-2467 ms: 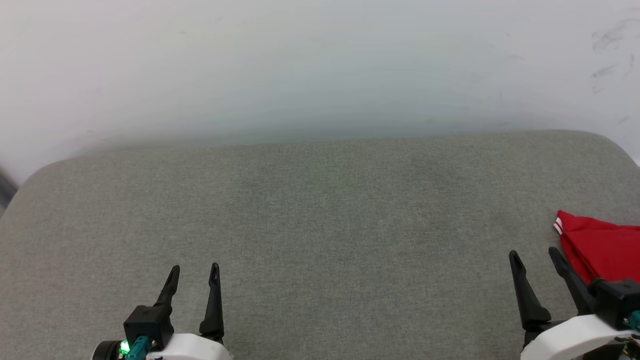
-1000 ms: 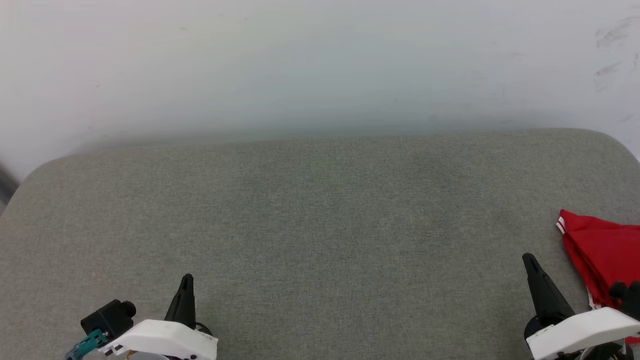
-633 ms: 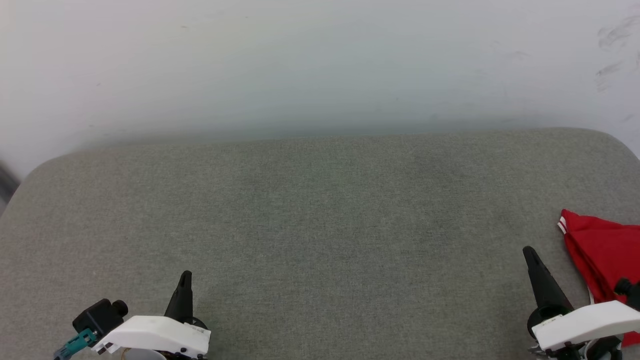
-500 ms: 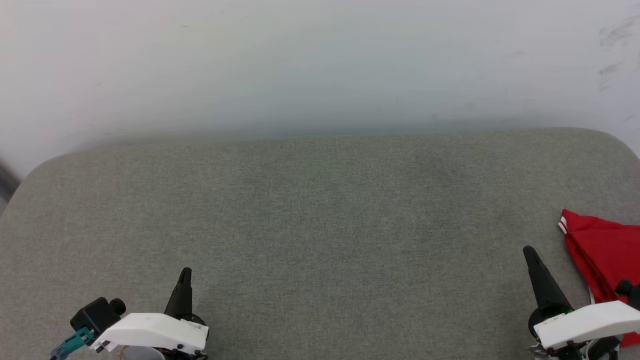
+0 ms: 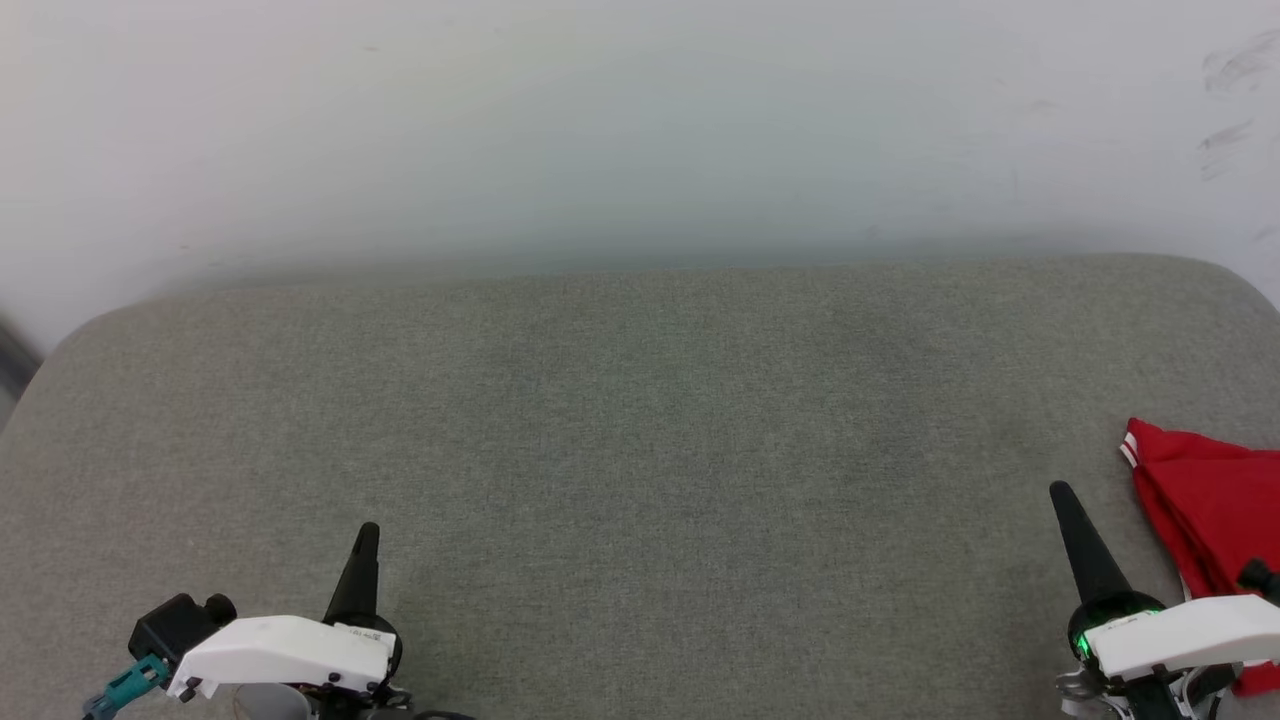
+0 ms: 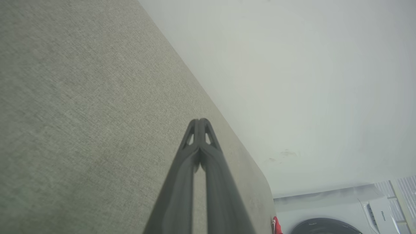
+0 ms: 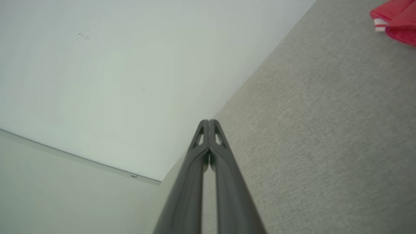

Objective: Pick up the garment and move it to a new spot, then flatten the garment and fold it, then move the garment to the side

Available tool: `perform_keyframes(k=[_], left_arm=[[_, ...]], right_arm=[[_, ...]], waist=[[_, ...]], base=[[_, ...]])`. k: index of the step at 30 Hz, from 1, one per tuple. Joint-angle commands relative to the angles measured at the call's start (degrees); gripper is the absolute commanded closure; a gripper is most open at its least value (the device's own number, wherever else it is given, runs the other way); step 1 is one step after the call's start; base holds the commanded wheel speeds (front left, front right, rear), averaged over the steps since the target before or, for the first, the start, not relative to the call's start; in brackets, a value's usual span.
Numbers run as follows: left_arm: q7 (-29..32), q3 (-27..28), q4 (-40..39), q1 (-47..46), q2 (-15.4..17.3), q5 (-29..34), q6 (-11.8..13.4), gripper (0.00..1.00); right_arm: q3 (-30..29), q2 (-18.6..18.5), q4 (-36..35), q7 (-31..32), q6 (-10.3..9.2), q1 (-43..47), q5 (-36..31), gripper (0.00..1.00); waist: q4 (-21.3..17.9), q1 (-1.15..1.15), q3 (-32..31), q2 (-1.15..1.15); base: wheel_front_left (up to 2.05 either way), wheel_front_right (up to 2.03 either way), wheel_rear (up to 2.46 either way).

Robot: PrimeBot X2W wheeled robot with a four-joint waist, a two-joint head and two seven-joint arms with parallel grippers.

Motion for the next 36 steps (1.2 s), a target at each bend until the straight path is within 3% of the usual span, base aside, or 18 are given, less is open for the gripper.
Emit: perform_keyframes(k=[1, 36], left_arm=[[0.3, 0.49, -0.37, -1.27, -0.11, -1.19, -0.53, 1.0], [5.18, 5.35, 0.51, -3.14, -2.29, -17.1, -4.32, 1.0]], right_arm=[[-0.19, 0.14, -0.22, 0.15, -0.01, -1.74, 1.38, 1.0], [-1.4, 1.03, 4.18, 0.81, -0.01, -4.68, 19.66, 1.0]], waist=[[0.02, 0.0, 0.02, 0.0], [0.53, 0.0, 0.58, 0.0]], base=[[0.0, 0.0, 0.0], [0.0, 0.0, 0.0]])
